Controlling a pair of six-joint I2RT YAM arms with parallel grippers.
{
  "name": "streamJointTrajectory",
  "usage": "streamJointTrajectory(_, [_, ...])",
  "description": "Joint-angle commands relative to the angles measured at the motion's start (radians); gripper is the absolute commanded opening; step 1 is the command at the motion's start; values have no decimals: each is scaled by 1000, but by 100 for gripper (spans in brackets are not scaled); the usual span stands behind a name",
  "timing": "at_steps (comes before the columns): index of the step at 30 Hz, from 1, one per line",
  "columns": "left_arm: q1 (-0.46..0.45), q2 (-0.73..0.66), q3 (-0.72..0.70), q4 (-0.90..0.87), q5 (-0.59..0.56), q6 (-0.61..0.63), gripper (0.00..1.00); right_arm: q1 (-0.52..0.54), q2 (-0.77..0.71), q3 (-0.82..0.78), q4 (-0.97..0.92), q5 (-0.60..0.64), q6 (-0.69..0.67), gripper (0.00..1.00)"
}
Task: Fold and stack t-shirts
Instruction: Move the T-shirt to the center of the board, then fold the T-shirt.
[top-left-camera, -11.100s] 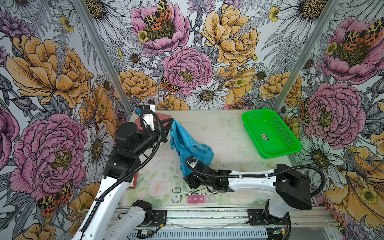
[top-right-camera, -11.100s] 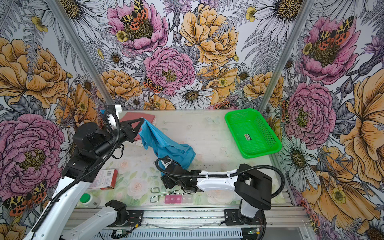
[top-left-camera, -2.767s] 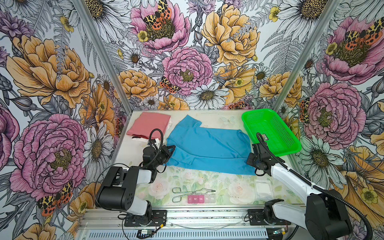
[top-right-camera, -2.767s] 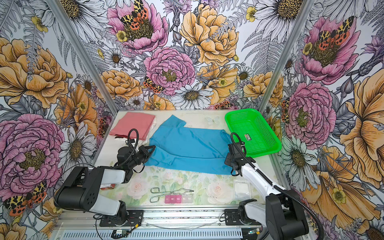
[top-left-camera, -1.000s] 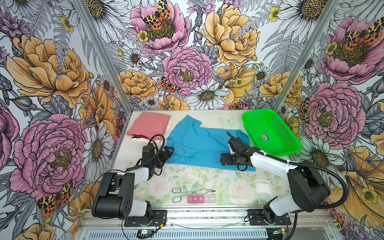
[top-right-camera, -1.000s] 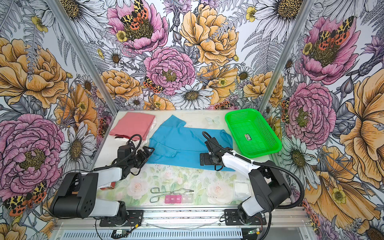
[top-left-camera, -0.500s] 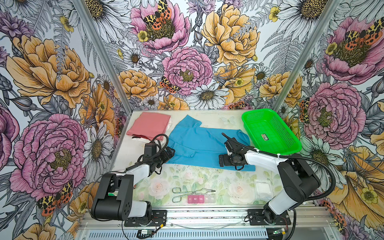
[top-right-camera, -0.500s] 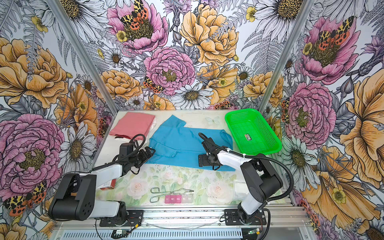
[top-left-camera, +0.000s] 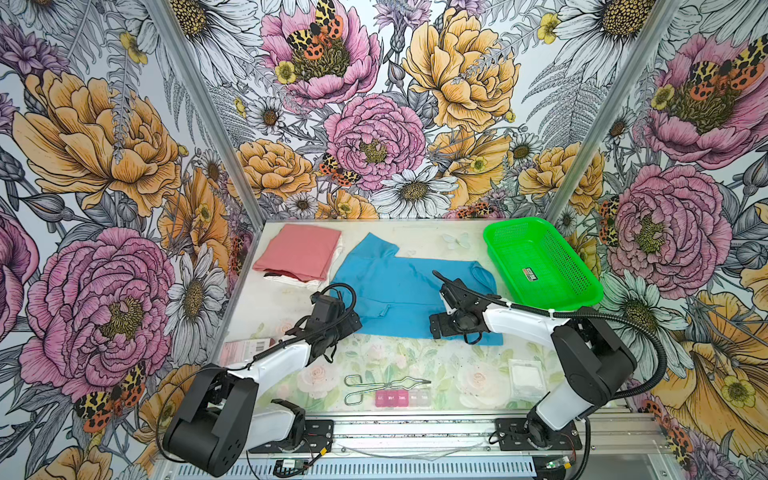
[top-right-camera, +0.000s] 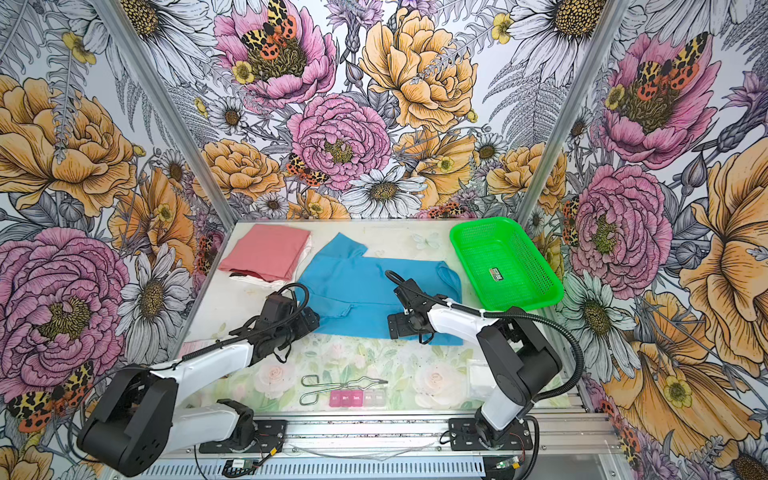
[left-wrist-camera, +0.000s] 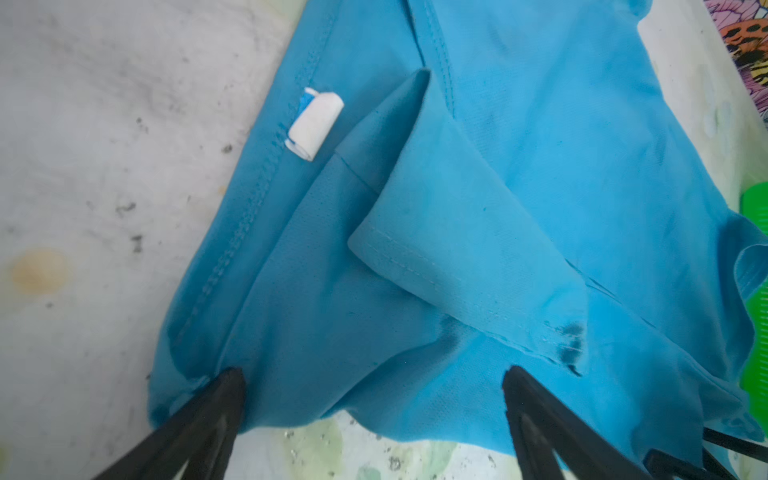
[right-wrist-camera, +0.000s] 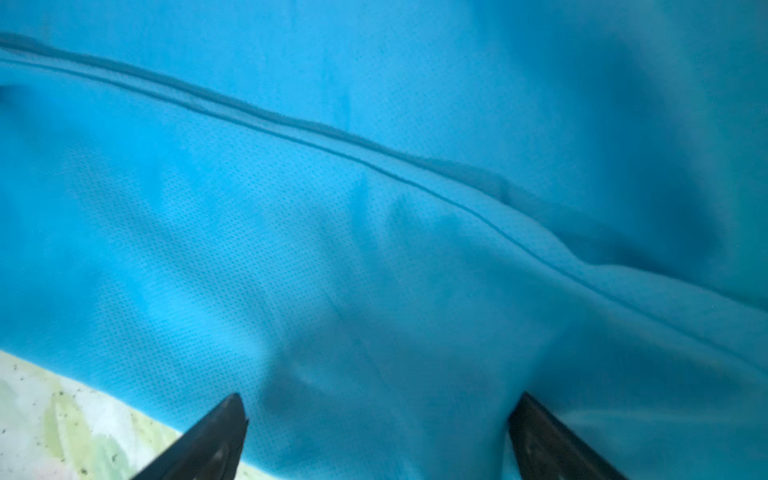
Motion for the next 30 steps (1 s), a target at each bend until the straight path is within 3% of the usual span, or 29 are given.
streamJointTrajectory(1, [-66,-95,-117,-284,-83,-187,99,11,-20,-31,-25,-66,-12,99])
streamJointTrajectory(8, [-122,-328,-169,-417,-89,-252,99,36,-96,-119,-33,-143,13,100])
streamJointTrajectory(13, [-138,-393,25,-561,-175,-166,99,42,-224,-121,-46,-234,20,100])
streamJointTrajectory(17, [-104,-302,194,-594,-244,-66,99,-64,-273,33,-93,-198,-30,99])
streamJointTrajectory(23, [-3,-177,278,-421,-117,48,99,-240,-53,239,-92,-179,-119,99])
streamJointTrajectory(30, [59,-143,286,-278,-7,78,99,-280,246,513,-95,-277,-166,100])
